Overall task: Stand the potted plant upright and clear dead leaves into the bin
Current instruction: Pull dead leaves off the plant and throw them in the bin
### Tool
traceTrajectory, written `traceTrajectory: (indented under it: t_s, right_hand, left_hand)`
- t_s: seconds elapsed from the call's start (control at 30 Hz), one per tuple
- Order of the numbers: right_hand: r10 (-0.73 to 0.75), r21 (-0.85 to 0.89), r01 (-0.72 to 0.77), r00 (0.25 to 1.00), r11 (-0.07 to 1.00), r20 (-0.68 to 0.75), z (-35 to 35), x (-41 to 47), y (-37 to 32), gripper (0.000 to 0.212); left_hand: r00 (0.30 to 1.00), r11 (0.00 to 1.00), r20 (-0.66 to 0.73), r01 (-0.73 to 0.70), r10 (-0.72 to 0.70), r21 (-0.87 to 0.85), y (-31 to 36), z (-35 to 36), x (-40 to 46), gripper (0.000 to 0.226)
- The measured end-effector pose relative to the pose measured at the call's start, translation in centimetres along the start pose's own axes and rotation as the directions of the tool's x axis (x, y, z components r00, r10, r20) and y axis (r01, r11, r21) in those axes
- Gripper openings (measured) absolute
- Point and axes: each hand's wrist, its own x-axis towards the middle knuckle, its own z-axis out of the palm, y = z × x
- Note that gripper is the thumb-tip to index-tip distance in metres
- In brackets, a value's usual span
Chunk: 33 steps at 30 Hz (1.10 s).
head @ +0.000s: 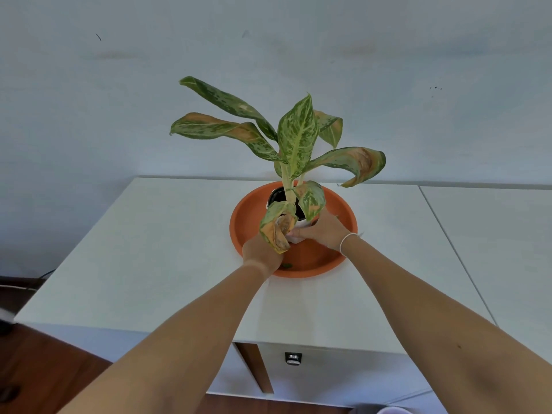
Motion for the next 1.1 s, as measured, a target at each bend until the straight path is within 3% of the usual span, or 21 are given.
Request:
traceTrajectory:
  t_s: [0.27, 0.57, 0.7, 0.83, 1.1]
  right_hand:
    - [0.018, 0.075, -0.011, 0.995, 0.997, -0.098, 0.4, -0.9, -0.3, 0.082]
    - [0.007, 0.143, 0.015, 0.989, 0.990, -0.151, 0.3, -1.1, -0.5, 0.079]
    - [0.006, 0.152, 0.016, 0.990, 0.988, -0.141, 0.4, -1.3, -0.6, 0.080]
    - [0.022, 0.148, -0.002, 0.990, 0.989, -0.136, 0.4, -1.5, -0.9, 0.079]
    - [0.073, 0.154, -0.055, 0.991, 0.987, -0.110, 0.6, -2.1, -1.6, 0.082]
  left_hand:
    - [1.000, 0.999, 0.007, -0.005, 0.005, 0.053, -0.1, 0.2, 0.3, 0.029]
    - [0.988, 0.994, 0.104, -0.113, 0.112, -0.003, -0.8, -0.6, 1.5, 0.035]
    - [0.971, 0.981, 0.151, -0.173, 0.184, -0.083, -0.9, -1.5, 1.4, 0.020]
    - [0.956, 0.969, 0.171, -0.222, 0.238, -0.110, -0.7, -2.7, 0.9, 0.032]
    - [0.973, 0.973, 0.187, -0.092, 0.133, -0.214, -1.5, -3.4, 0.4, 0.035]
